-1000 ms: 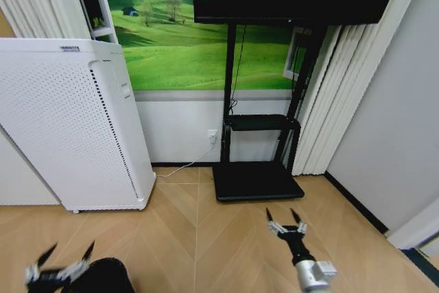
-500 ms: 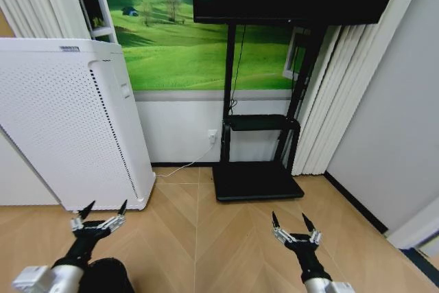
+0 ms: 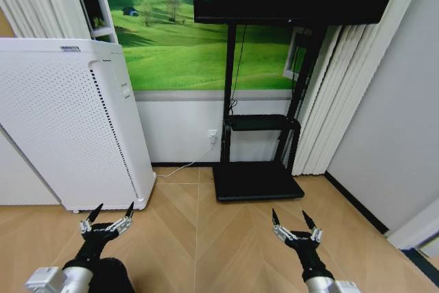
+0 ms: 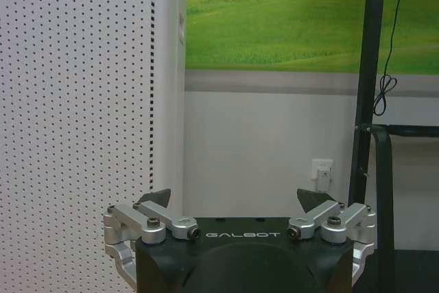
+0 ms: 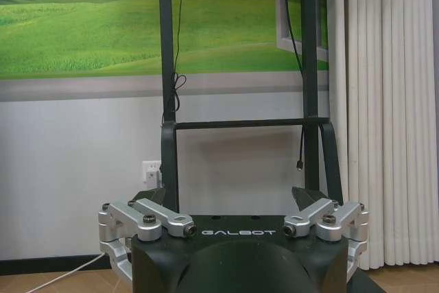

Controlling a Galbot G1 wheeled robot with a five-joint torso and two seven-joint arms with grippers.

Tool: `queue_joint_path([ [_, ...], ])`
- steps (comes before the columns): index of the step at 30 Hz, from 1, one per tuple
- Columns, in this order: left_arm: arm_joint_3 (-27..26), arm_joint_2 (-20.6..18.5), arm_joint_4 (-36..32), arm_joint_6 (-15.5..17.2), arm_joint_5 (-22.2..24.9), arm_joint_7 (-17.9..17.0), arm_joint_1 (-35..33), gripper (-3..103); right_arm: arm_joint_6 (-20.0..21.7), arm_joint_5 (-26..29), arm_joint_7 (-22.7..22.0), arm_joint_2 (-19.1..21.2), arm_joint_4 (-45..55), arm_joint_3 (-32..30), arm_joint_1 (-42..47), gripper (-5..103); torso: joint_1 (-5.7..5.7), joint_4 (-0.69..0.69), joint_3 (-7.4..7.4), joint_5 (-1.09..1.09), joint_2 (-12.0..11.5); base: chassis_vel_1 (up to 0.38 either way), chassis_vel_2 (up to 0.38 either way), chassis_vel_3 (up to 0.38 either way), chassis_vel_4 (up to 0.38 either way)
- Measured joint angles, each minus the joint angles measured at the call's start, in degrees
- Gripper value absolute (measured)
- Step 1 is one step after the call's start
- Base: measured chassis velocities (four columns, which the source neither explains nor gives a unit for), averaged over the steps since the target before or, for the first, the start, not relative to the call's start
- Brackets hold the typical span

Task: Pick up the trash bin and place the garbage on the floor into it.

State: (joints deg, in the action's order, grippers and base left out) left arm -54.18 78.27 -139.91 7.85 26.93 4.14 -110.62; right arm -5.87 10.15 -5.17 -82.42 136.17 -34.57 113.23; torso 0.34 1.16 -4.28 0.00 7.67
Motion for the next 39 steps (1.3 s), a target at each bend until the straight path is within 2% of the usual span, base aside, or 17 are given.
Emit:
queue_joint_path([
  [7, -0.06, -0.02, 0.06, 0.00, 0.02, 0.01, -0.05, 100, 0.00, 0.02, 0.03, 0.02, -0.10, 0.00, -0.05, 100, 0.18, 0.00, -0.54, 0.00, 0.72, 0.000, 0.000, 0.000, 0.000],
  [19, -0.12, -0.04, 0.12, -0.01, 0.09, 0.04, -0.09, 100, 0.00, 0.07, 0.03, 0.06, -0.21, 0.02, -0.09, 100, 1.02, -0.01, -2.94, 0.00, 3.95, 0.000, 0.000, 0.000, 0.000],
  [30, -0.14, -0.05, 0.15, -0.04, 0.11, 0.08, -0.10, 100, -0.01, 0.09, 0.03, 0.07, -0.25, 0.02, -0.10, 100, 1.33, -0.01, -3.88, 0.00, 5.19, 0.000, 0.000, 0.000, 0.000],
  [39, -0.14, -0.05, 0.16, -0.08, 0.11, 0.10, -0.11, 100, -0.03, 0.09, 0.03, 0.07, -0.25, 0.02, -0.11, 100, 2.04, -0.01, -5.37, 0.00, 7.40, 0.000, 0.000, 0.000, 0.000],
])
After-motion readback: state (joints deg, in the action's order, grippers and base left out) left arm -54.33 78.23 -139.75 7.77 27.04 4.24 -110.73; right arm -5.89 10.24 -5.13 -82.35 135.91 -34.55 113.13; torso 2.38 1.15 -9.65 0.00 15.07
